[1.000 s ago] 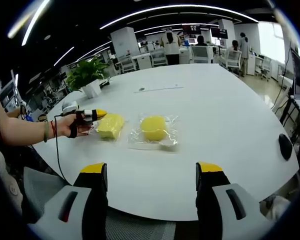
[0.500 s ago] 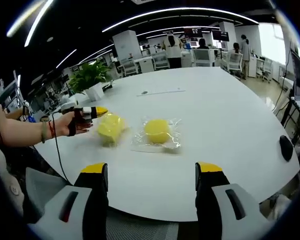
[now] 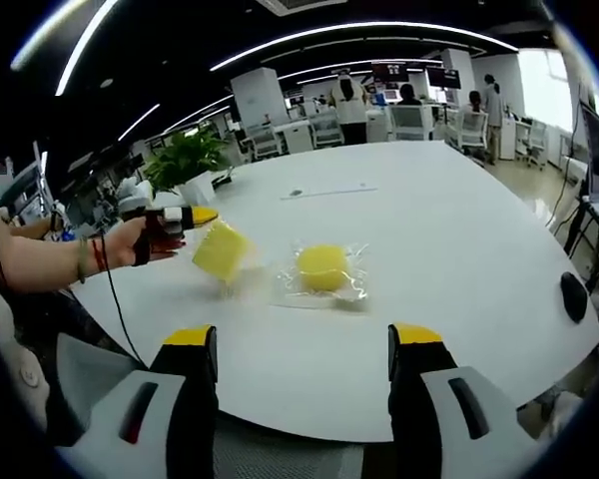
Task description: Compare the silicone blocks by pressing each to a similar depth, holding the contact briefly, and releasing to observe deformation and rebound differences across the visible hardness samples.
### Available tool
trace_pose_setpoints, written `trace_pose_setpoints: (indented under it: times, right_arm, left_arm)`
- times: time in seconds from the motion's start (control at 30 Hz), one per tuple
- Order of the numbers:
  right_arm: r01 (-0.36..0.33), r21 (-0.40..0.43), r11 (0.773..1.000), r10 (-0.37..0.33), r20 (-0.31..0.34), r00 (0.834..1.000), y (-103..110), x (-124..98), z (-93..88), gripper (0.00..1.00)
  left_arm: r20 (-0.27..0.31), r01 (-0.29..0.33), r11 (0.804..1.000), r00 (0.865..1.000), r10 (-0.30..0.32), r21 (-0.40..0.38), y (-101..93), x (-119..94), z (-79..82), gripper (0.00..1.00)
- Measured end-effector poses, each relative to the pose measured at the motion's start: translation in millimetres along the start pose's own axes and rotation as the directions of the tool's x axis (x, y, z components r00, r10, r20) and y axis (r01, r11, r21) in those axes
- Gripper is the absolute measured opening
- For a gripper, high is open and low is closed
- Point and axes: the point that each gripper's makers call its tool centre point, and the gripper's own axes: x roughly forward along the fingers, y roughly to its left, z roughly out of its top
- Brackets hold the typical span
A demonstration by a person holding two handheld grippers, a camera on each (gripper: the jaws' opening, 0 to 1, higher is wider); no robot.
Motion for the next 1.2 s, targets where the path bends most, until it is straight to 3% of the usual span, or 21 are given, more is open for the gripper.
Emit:
trace_pose_setpoints:
  times: [0.43,0.77,1.2]
  right_arm:
    - [-0.024,-0.006,1.000,0.024,0.043,0.999,8.8,-6.6,6.8,0.66]
    - [-0.047,-0.009,0.999,0.047,0.057,0.997,13.0,-10.9,3.0,0.65]
    - [-0.084,-0.023,0.996,0.086,0.072,0.994,18.2,-13.1,1.9,0.64]
  left_arm:
    - [0.000,0.026,0.999,1.000,-0.026,0.047,-21.1,-19.4,6.5,0.00]
    - [0.026,0.071,0.992,0.997,-0.074,0.109,-56.9,-36.6,24.6,0.00]
    - [0.024,0.087,0.976,0.995,-0.093,0.200,-86.2,-50.8,28.8,0.00]
